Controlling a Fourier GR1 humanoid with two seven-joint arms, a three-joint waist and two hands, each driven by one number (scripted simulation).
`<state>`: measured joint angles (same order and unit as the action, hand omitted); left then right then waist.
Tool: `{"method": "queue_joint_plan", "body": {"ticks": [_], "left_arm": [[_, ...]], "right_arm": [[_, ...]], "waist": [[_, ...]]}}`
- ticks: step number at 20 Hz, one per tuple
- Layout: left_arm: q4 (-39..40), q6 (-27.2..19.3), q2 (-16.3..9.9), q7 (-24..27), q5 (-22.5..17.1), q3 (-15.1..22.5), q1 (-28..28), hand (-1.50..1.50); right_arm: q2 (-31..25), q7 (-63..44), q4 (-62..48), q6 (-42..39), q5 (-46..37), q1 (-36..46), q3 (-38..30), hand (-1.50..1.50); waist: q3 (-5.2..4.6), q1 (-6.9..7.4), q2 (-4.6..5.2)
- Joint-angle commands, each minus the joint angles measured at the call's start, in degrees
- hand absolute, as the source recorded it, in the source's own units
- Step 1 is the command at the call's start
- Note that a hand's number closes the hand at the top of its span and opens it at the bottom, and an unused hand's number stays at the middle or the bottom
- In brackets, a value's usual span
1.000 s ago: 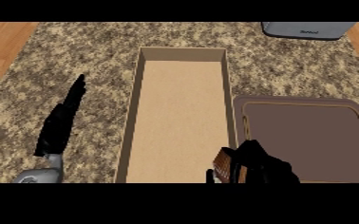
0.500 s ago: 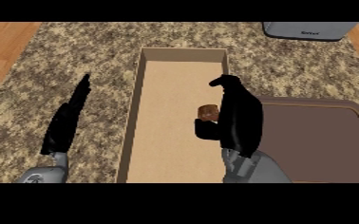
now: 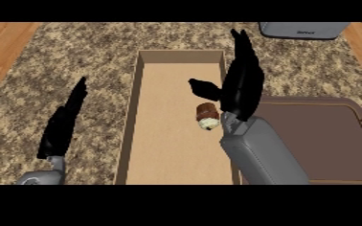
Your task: Pick the cupcake from the tray and place it in the cardboard box
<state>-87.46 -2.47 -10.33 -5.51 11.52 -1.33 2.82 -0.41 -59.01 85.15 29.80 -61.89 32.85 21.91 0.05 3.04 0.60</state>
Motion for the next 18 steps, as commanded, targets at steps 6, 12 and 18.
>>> {"method": "queue_joint_plan", "body": {"ticks": [6, 12, 18], "left_arm": [[-4.26, -1.44, 0.55, -2.88, 0.71, 0.02, -1.56, 0.00], [-2.68, -0.39, -0.73, 0.72, -0.80, -2.36, -5.21, 0.00], [-0.70, -1.13, 0.09, 0.60, 0.24, -2.04, -3.10, 0.00]], "right_arm": [[0.40, -3.45, 6.11, 22.80, -0.46, -4.08, -3.08, -1.50], [0.34, -2.72, 24.21, 18.40, -3.82, -19.49, -7.85, -1.50], [-9.49, 2.16, 46.54, 15.46, 5.74, -37.35, -8.23, -1.50]], "waist": [[0.04, -2.53, -0.86], [-0.03, -4.32, -1.07], [0.00, -4.51, -0.87]]}}
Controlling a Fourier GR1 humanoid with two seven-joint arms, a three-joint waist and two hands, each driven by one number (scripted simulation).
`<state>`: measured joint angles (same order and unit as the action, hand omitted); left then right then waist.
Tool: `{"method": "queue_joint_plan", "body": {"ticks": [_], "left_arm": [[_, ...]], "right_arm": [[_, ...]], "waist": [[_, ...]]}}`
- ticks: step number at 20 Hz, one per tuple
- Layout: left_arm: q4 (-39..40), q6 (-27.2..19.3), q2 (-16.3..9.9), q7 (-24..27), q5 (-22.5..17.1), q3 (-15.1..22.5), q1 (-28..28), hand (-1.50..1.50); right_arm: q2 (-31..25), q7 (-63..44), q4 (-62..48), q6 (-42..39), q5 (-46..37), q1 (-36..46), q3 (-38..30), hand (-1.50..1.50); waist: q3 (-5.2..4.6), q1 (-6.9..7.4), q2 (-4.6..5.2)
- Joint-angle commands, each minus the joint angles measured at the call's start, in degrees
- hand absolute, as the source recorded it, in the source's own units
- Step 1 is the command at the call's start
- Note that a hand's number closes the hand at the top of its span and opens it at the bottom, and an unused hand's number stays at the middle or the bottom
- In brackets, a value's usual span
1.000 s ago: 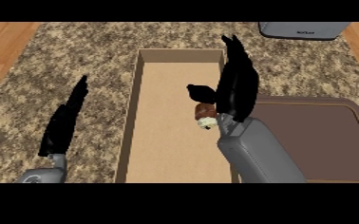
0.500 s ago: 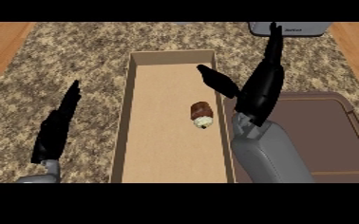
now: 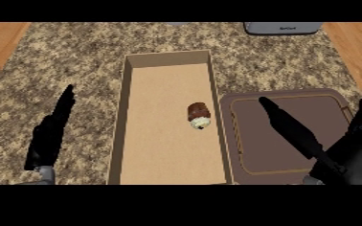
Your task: Pick the cupcake from the tray and place it in the cardboard box
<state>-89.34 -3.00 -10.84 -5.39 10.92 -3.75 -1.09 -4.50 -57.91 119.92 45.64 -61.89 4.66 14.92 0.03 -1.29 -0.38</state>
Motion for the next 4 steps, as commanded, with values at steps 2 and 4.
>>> {"method": "queue_joint_plan", "body": {"ticks": [2, 4], "left_arm": [[0.34, 0.68, -0.31, 2.52, -0.27, -0.56, -1.69, 0.00], [1.37, -0.26, 0.25, -1.14, 0.05, -0.67, 2.30, 0.00]], "right_arm": [[-7.54, 4.34, 15.70, 3.03, 9.06, -18.13, 0.26, -1.50], [-11.73, 5.96, 22.09, 1.10, 13.62, -24.34, 1.47, -1.50]], "waist": [[0.04, 0.10, 0.11], [0.07, -0.52, 0.05]]}}
